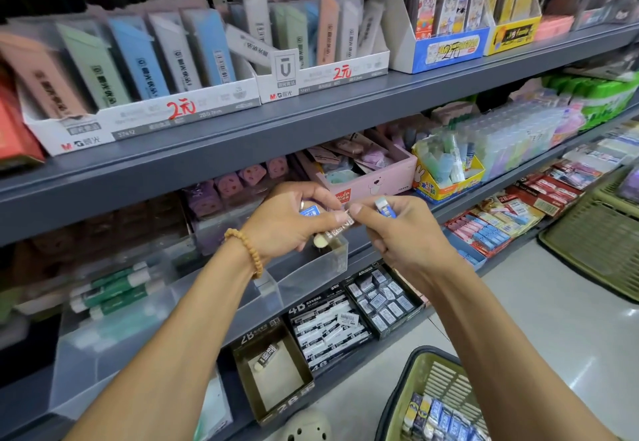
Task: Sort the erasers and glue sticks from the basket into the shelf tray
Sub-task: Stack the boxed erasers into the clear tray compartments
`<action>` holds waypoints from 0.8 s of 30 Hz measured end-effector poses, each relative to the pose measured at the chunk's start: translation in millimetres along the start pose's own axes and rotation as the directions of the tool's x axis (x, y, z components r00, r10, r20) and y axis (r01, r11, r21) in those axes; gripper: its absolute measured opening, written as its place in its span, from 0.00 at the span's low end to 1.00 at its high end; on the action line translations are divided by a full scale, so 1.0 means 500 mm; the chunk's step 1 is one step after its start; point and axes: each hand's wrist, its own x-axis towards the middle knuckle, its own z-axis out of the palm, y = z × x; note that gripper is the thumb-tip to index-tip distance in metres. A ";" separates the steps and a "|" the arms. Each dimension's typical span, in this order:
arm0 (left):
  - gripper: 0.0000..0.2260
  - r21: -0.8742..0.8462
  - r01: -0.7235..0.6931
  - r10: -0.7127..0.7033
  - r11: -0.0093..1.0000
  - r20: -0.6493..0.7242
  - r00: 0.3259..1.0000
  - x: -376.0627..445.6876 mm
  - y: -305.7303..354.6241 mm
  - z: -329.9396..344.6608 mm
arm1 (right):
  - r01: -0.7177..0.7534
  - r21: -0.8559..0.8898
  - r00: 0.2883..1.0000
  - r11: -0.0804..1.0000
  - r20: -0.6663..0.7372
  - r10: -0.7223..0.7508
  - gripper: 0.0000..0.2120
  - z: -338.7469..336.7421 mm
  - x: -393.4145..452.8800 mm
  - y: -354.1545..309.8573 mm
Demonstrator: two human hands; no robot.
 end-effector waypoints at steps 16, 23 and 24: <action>0.10 0.438 0.211 -0.074 0.874 -0.308 0.948 0.002 -0.033 -0.089 | -0.312 0.290 0.944 0.905 -0.012 0.330 0.17 -0.021 0.030 0.049; 0.09 0.618 0.135 0.028 0.774 -0.247 0.969 0.033 -0.055 -0.055 | -0.258 0.204 0.962 0.944 -0.039 0.271 0.05 -0.034 0.031 0.074; 0.08 0.652 0.125 0.043 0.748 -0.236 0.971 0.037 -0.056 -0.048 | -0.256 0.190 0.963 0.948 -0.034 0.267 0.06 -0.037 0.030 0.078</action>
